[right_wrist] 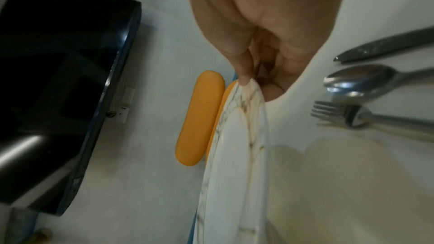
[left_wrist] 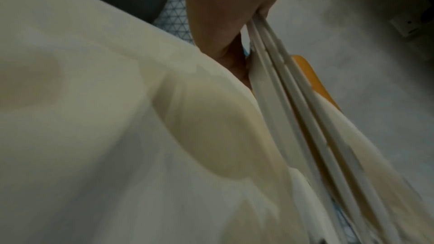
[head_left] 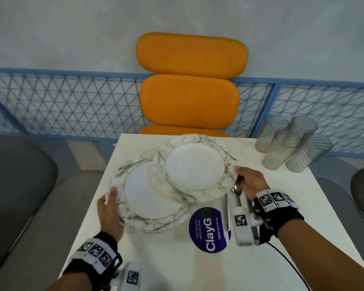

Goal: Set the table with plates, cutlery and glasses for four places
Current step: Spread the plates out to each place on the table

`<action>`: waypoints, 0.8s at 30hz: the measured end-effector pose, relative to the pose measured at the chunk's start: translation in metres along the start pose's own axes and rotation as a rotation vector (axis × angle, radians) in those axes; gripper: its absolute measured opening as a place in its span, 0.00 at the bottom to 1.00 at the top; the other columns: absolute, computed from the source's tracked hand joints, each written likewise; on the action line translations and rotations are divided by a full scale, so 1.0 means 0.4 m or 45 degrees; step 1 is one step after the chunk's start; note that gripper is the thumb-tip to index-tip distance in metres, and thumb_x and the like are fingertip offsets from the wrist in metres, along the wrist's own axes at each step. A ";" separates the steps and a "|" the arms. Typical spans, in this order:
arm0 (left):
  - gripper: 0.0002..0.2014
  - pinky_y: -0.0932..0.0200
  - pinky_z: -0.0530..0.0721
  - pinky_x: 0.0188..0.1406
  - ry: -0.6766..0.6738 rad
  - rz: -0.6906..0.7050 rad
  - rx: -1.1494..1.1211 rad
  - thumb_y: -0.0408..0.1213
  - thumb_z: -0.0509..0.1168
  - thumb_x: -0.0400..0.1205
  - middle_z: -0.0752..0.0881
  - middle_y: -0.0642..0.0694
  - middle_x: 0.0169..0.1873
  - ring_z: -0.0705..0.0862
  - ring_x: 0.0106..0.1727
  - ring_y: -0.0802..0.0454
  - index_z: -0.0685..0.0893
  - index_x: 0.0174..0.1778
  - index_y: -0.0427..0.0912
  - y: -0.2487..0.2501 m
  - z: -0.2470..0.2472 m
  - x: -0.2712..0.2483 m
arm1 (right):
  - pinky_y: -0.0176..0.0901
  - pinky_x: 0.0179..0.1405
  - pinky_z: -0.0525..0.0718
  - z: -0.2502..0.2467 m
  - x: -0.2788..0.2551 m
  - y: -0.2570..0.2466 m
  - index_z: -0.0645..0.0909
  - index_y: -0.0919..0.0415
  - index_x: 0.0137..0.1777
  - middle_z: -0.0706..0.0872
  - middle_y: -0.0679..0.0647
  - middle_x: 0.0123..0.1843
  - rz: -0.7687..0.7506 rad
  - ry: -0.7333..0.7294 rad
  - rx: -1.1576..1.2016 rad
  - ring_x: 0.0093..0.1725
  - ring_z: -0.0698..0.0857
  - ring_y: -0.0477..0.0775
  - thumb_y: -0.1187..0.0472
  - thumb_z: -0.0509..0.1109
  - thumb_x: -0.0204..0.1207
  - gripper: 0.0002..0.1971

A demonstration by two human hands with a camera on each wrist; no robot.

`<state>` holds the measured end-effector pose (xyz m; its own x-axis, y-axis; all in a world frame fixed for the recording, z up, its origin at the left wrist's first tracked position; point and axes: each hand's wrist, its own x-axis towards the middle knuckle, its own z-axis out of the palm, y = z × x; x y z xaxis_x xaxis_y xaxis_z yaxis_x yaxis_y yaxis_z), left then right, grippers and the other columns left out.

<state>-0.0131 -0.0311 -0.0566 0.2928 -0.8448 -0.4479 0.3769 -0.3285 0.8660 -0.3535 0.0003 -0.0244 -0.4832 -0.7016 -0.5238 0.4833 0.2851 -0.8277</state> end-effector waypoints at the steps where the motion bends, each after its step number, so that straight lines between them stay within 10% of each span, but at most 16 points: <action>1: 0.24 0.51 0.85 0.45 0.026 0.027 -0.006 0.47 0.63 0.83 0.80 0.37 0.64 0.83 0.55 0.41 0.71 0.69 0.35 0.012 -0.020 0.023 | 0.43 0.36 0.88 0.019 0.014 0.001 0.78 0.79 0.57 0.80 0.72 0.64 -0.013 0.042 0.041 0.39 0.83 0.56 0.74 0.64 0.77 0.11; 6: 0.23 0.46 0.79 0.58 0.187 0.063 0.000 0.44 0.60 0.84 0.79 0.36 0.67 0.82 0.61 0.40 0.71 0.71 0.34 0.063 -0.095 0.084 | 0.34 0.33 0.87 0.120 0.112 0.045 0.65 0.73 0.74 0.77 0.64 0.68 0.035 0.083 -0.139 0.51 0.83 0.61 0.69 0.55 0.83 0.20; 10: 0.24 0.50 0.77 0.59 0.202 0.052 -0.005 0.44 0.57 0.86 0.79 0.40 0.63 0.79 0.64 0.43 0.71 0.74 0.33 0.077 -0.120 0.086 | 0.51 0.71 0.74 0.165 0.143 0.090 0.69 0.69 0.70 0.79 0.64 0.68 0.011 0.183 -1.081 0.70 0.76 0.63 0.51 0.56 0.83 0.24; 24: 0.21 0.49 0.80 0.57 0.091 -0.034 -0.036 0.46 0.61 0.84 0.84 0.40 0.57 0.84 0.55 0.42 0.77 0.68 0.36 0.050 -0.132 0.103 | 0.44 0.63 0.76 0.204 0.116 0.157 0.75 0.65 0.65 0.82 0.60 0.65 -0.012 0.031 -1.989 0.66 0.80 0.58 0.52 0.54 0.84 0.20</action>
<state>0.0528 -0.0500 -0.0693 0.3440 -0.8033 -0.4861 0.4101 -0.3372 0.8474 -0.2861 -0.0676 -0.0844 -0.5006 -0.7013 -0.5075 -0.7213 0.6621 -0.2035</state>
